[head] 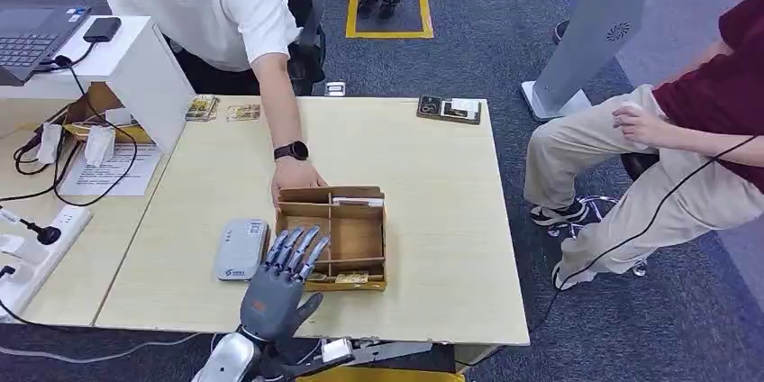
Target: Pass the card to the sensor for recognition and then transmit it.
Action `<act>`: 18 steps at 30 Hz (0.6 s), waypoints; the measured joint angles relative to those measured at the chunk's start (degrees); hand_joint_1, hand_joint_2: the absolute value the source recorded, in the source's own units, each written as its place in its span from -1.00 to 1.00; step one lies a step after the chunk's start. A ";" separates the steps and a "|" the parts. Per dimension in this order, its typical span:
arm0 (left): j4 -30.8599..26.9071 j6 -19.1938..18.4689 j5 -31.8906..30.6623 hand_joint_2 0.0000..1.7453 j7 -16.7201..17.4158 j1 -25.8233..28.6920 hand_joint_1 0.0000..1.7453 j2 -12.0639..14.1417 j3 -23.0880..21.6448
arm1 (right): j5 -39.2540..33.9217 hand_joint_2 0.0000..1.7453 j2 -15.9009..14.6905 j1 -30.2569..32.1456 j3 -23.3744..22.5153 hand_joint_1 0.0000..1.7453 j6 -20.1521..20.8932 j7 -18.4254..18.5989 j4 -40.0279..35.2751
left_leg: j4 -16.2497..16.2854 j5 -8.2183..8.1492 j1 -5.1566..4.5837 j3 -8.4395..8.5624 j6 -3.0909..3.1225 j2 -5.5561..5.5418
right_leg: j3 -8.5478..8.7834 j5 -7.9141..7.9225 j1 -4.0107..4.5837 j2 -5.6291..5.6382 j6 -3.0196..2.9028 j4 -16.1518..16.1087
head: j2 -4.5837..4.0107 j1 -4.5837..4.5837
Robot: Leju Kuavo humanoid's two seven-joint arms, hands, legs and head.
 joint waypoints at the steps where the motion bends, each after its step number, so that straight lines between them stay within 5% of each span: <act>1: 0.07 0.00 0.00 1.00 0.37 0.00 -1.00 0.02 0.00 | 0.02 1.00 0.00 -0.01 0.02 -1.00 0.00 0.04 0.00 | 0.00 0.00 0.00 0.00 0.00 0.00 | 0.00 0.00 0.00 0.00 0.00 0.00 | 0.00 0.00; 7: 0.11 0.00 -1.02 1.00 2.46 -0.01 -1.00 0.37 0.00 | 0.09 1.00 0.00 0.00 0.02 -1.00 0.00 0.20 0.02 | 0.00 0.00 0.00 0.01 0.00 0.00 | 0.00 0.00 0.00 0.00 0.00 0.00 | 0.02 -0.02; 8: 0.15 0.00 -1.34 1.00 3.11 -0.02 -0.78 0.46 0.00 | 0.07 1.00 0.00 0.00 0.02 -1.00 -0.02 0.20 0.07 | 0.00 0.00 0.00 0.01 0.00 0.00 | 0.00 0.00 0.00 0.00 0.00 0.00 | 0.00 0.00; 9: 0.24 0.00 -2.16 1.00 4.31 -0.05 0.62 0.55 0.00 | 0.07 1.00 0.00 0.00 0.02 -1.00 -0.02 0.20 0.07 | 0.00 0.00 0.00 0.01 0.00 0.00 | 0.00 0.00 0.00 0.00 0.00 0.00 | 0.00 0.00; 11: 0.57 0.00 -4.05 1.00 8.29 -0.24 1.00 1.00 -0.63 | 0.07 1.00 0.00 -0.01 0.02 -1.00 0.00 0.20 0.13 | 0.00 0.00 0.00 0.01 0.00 0.01 | -0.01 0.00 0.00 0.01 0.00 0.00 | 0.00 0.00; 18: 3.32 0.00 -4.37 1.00 17.25 -1.52 1.00 3.65 -5.37 | -0.07 1.00 0.00 -0.03 0.04 -1.00 0.00 0.35 0.17 | 0.00 0.00 0.00 0.01 0.00 0.01 | -0.01 0.00 0.00 0.01 0.00 0.00 | 0.00 0.00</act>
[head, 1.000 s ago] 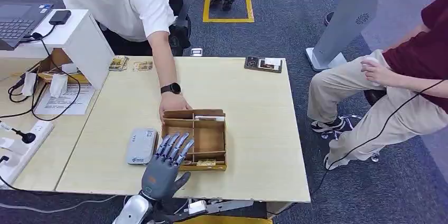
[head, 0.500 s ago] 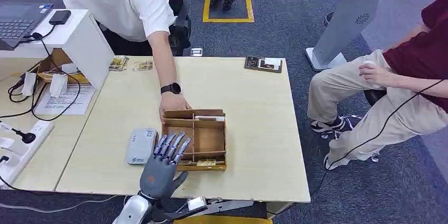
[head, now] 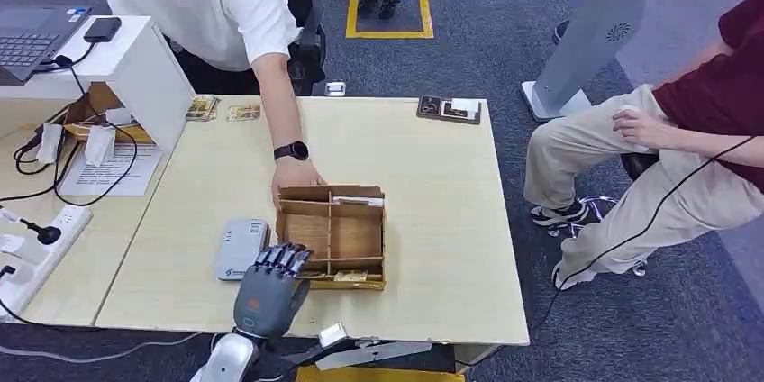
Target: Pass the card to the sensor for recognition and then transmit it.
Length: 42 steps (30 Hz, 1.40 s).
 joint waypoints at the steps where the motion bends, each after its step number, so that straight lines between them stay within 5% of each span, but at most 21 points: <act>1: 0.33 0.00 0.02 1.00 0.56 -0.11 1.00 0.33 -0.63 | 0.00 1.00 0.00 0.00 0.00 -1.00 0.00 0.00 0.00 | 0.00 0.00 0.00 0.00 0.00 0.00 | 0.00 0.00 0.00 0.00 0.00 0.00 | 0.00 0.00; 13: 2.65 0.35 1.73 1.00 0.91 -3.08 1.00 2.74 -5.34 | 0.00 1.00 0.00 -0.10 0.02 -1.00 0.02 0.00 0.02 | 0.00 0.02 0.00 0.04 0.02 -0.03 | 0.09 0.00 0.00 -0.06 0.00 0.00 | 0.00 0.00; 30: 2.69 0.37 2.82 1.00 -2.23 -3.19 1.00 3.30 -5.60 | 0.04 1.00 0.00 -0.15 0.15 -1.00 0.20 0.00 0.02 | 0.00 0.02 0.00 0.06 0.02 -0.04 | 0.12 0.00 0.00 -0.06 0.00 0.00 | 0.00 0.00; 36: 2.69 0.37 5.25 1.00 -6.67 -2.89 1.00 2.82 -4.90 | -0.09 1.00 0.00 -0.13 0.17 -1.00 0.13 0.00 0.04 | 0.00 0.02 -0.01 0.06 0.02 -0.09 | 0.15 0.00 -0.01 -0.12 0.00 0.00 | 0.00 0.00; 42: 2.69 0.37 11.19 1.00 -17.41 -1.28 1.00 -1.42 1.99 | -0.66 1.00 0.02 0.01 0.15 -1.00 -0.07 -0.15 0.04 | 0.00 0.02 -0.02 0.03 0.02 -0.08 | 0.11 0.00 -0.01 -0.12 0.00 -0.01 | 0.00 0.00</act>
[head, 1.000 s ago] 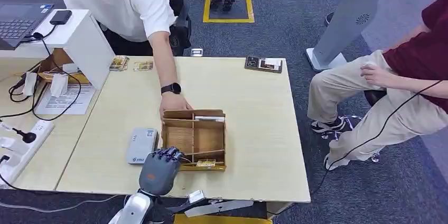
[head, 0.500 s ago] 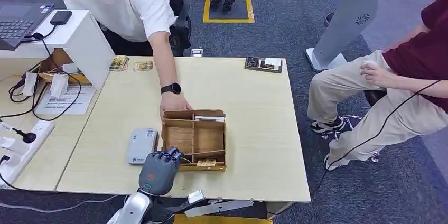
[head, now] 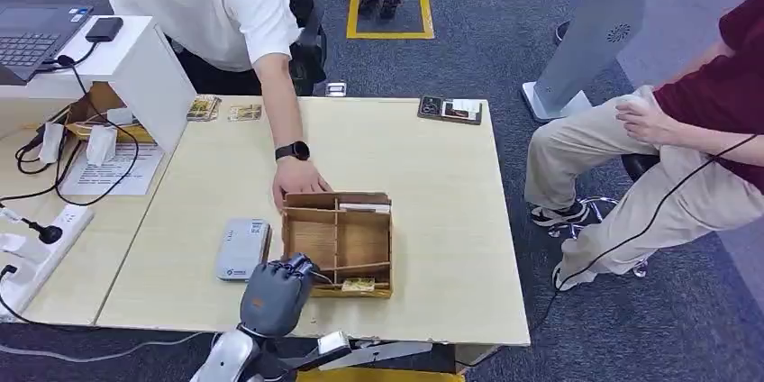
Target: Pass the card to the sensor for recognition and then transmit it.
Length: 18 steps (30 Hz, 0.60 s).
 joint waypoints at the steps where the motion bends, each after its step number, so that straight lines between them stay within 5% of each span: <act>1: 0.00 -0.02 0.66 1.00 -1.18 0.23 1.00 -0.76 1.25 | -0.04 1.00 0.02 0.05 0.00 -1.00 0.00 -0.02 0.00 | 0.00 0.00 0.00 0.00 0.00 0.00 | -0.01 0.00 0.00 0.00 0.00 0.00 | 0.00 0.00; 9: 0.07 -0.02 3.87 1.00 -4.93 1.27 1.00 -5.44 8.01 | -0.37 1.00 0.09 0.21 0.00 -1.00 -0.09 -0.04 0.00 | 0.00 0.00 0.01 -0.01 0.00 0.01 | -0.05 0.00 0.01 0.01 0.00 0.00 | 0.02 0.00; 18: 0.46 -0.02 6.07 1.00 -4.78 1.40 1.00 -7.58 10.55 | -0.66 1.00 0.20 0.23 0.00 -1.00 -0.22 -0.02 0.00 | 0.00 0.00 0.01 -0.01 0.00 0.01 | -0.04 0.00 0.01 0.01 0.00 0.00 | 0.00 0.00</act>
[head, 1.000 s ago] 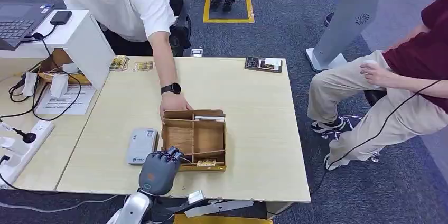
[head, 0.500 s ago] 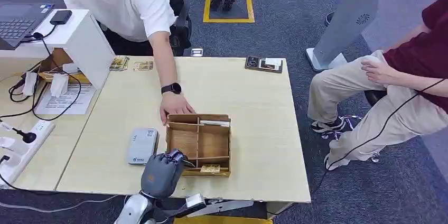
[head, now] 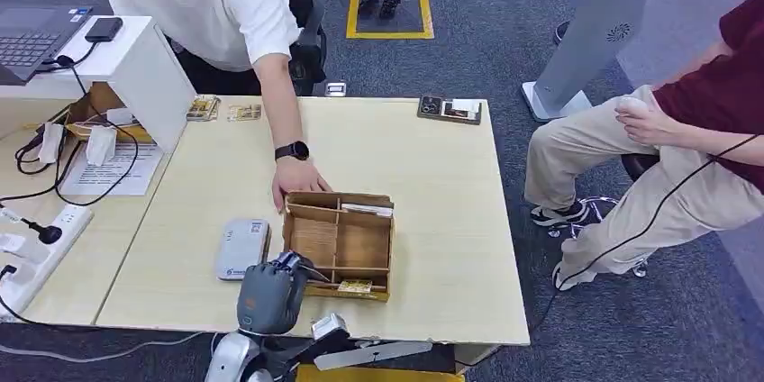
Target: Pass the card to the sensor for recognition and then transmit it.
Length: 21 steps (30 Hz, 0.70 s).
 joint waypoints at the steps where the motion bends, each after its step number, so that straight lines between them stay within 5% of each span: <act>1: 0.02 0.00 0.20 1.00 0.00 0.01 1.00 -0.11 0.17 | -0.02 1.00 0.02 0.00 0.00 -1.00 -0.09 -0.02 0.00 | 0.00 0.00 0.00 0.00 0.00 0.00 | 0.00 0.00 0.00 0.00 0.00 0.00 | 0.00 0.00; 21: -1.11 0.00 5.03 1.00 -4.01 0.18 1.00 -2.63 3.69 | -0.46 1.00 0.22 0.06 0.00 -1.00 -0.72 -0.26 0.00 | 0.00 0.00 0.00 -0.01 0.00 0.00 | -0.01 0.00 0.00 0.00 0.00 0.00 | 0.00 0.00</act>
